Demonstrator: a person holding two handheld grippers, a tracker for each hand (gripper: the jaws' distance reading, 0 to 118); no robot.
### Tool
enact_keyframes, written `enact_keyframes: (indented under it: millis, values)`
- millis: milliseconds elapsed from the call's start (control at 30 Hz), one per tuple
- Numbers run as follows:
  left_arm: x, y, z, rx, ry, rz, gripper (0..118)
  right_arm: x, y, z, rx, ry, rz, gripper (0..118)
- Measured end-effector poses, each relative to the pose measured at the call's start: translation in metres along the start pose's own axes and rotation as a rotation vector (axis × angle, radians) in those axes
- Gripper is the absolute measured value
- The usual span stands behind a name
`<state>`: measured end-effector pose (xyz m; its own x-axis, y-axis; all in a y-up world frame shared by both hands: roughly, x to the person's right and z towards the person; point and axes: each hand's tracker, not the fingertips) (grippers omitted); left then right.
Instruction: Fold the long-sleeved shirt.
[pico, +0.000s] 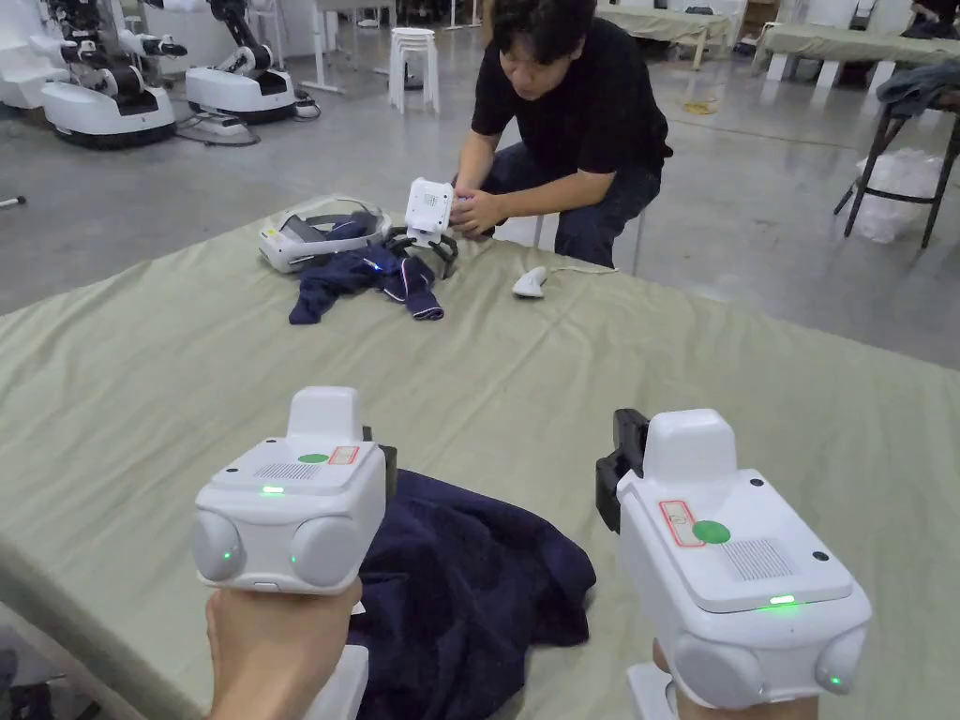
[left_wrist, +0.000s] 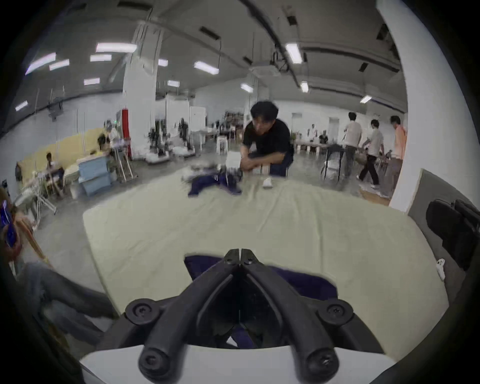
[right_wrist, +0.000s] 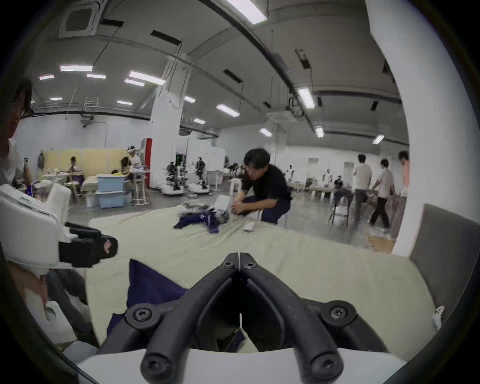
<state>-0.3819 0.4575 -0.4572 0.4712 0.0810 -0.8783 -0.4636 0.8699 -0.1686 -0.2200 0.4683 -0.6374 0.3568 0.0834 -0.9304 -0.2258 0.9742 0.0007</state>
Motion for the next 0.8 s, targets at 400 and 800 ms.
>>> enact_keyframes:
  millis: [400,800]
  values:
    - [-0.009,-0.065,-0.108,-0.216,0.029,0.011,107,-0.017,-0.086,-0.047,-0.238,0.041,0.003,0]
    - [-0.018,-0.092,-0.183,-0.505,0.013,0.220,97,-0.008,-0.097,-0.051,-0.284,0.047,0.028,0]
